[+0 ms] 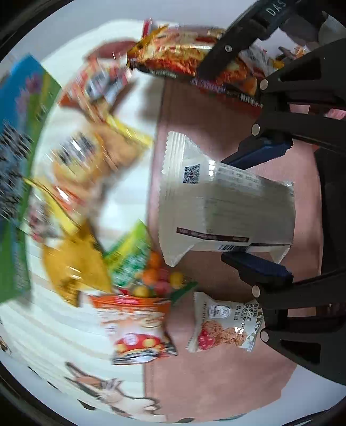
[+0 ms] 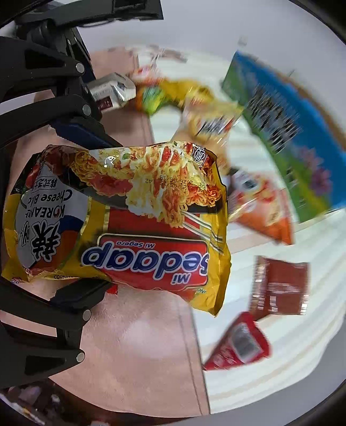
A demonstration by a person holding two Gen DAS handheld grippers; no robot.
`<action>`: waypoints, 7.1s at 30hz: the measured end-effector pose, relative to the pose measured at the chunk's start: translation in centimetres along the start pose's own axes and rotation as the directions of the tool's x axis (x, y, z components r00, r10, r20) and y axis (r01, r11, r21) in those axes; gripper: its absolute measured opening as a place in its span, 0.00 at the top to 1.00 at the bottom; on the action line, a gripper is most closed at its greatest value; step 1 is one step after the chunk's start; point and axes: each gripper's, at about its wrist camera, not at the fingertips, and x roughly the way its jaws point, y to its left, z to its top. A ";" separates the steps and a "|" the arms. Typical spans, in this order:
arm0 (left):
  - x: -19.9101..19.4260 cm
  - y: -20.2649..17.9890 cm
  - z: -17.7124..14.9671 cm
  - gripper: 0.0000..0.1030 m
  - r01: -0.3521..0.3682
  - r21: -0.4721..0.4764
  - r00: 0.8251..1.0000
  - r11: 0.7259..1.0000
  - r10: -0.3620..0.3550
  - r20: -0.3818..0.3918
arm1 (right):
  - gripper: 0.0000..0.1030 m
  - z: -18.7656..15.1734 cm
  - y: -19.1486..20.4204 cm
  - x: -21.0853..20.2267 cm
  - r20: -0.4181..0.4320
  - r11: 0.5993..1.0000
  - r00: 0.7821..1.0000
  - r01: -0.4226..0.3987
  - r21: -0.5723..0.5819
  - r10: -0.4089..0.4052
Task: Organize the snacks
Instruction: 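Carry both packets into the cardboard box and open both tools, then grasp the orange panda bag with the left tool while the right tool grasps the egg-cake bag, then lower both bags into the cardboard box and open both tools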
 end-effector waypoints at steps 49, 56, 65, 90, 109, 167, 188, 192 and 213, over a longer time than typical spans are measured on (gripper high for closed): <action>1.6 4.9 43.4 0.10 0.087 0.013 0.994 0.996 -0.085 -0.070 | 0.04 34.0 15.8 5.2 -0.068 0.961 0.994 0.069 -0.267 -0.091; -2.4 4.8 39.8 0.10 0.008 0.029 0.994 1.000 -0.011 0.107 | 0.04 33.4 16.0 3.1 -0.012 0.961 0.993 0.107 -0.256 -0.114; -9.9 4.4 34.9 0.10 -0.016 0.020 0.951 1.000 0.009 0.309 | 0.04 29.4 15.0 -3.2 0.107 0.976 0.990 0.111 -0.189 -0.092; -4.2 15.1 6.7 0.10 -0.157 -0.173 0.972 0.972 0.184 0.148 | 0.04 7.6 19.0 1.5 -0.077 0.778 0.979 0.100 -0.621 -0.188; 4.4 10.7 7.4 0.10 -0.331 0.386 0.943 0.861 0.322 0.089 | 0.30 7.0 17.4 8.8 -0.310 0.802 0.903 0.061 -0.594 -0.298; -11.1 8.5 8.3 0.58 0.070 -0.057 0.962 0.996 -0.052 0.268 | 0.41 3.5 10.4 -8.0 -0.012 0.974 0.977 -0.215 -0.073 0.215; -6.4 6.3 35.1 0.58 0.083 0.012 0.995 0.996 -0.084 0.052 | 0.41 23.7 15.9 -2.6 -0.025 0.996 0.997 -0.081 -0.031 0.080; -3.3 6.9 35.9 0.58 0.058 -0.006 0.998 0.998 -0.058 -0.015 | 0.41 24.4 15.7 0.1 -0.081 0.998 0.995 -0.064 -0.013 0.063; 0.6 9.1 34.6 0.21 0.093 -0.082 0.988 0.992 -0.102 -0.114 | 0.04 25.1 17.1 5.8 -0.210 0.993 0.975 0.055 -0.106 -0.076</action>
